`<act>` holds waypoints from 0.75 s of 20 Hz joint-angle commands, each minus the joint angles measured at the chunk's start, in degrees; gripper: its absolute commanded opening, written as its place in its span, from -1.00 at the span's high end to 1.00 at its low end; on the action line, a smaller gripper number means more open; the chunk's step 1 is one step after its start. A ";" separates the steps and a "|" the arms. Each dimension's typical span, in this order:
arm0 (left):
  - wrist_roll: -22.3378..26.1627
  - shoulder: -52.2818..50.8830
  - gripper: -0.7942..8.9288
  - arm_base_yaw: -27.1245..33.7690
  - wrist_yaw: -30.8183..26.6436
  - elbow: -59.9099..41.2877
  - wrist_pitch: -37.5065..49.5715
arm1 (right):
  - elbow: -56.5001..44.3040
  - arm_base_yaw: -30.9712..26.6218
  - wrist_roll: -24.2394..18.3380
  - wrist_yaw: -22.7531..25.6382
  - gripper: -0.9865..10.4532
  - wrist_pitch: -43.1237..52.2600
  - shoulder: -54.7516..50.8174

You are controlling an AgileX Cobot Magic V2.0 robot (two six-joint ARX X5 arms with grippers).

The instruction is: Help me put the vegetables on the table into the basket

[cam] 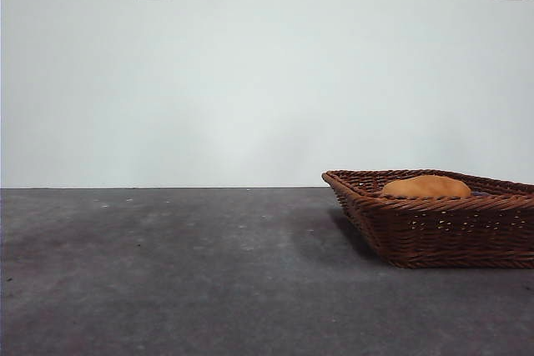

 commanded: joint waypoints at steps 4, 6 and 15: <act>0.72 0.11 0.85 0.20 0.07 -0.33 0.24 | -0.15 1.22 -4.50 -0.42 0.85 -5.05 -7.13; 0.72 0.11 0.85 0.20 0.04 -0.33 0.22 | -0.15 1.42 -4.46 -0.42 0.85 -5.05 -8.66; 0.70 0.11 0.85 0.20 0.04 -0.33 0.22 | -0.15 1.53 -3.89 -0.35 0.83 -5.05 -8.94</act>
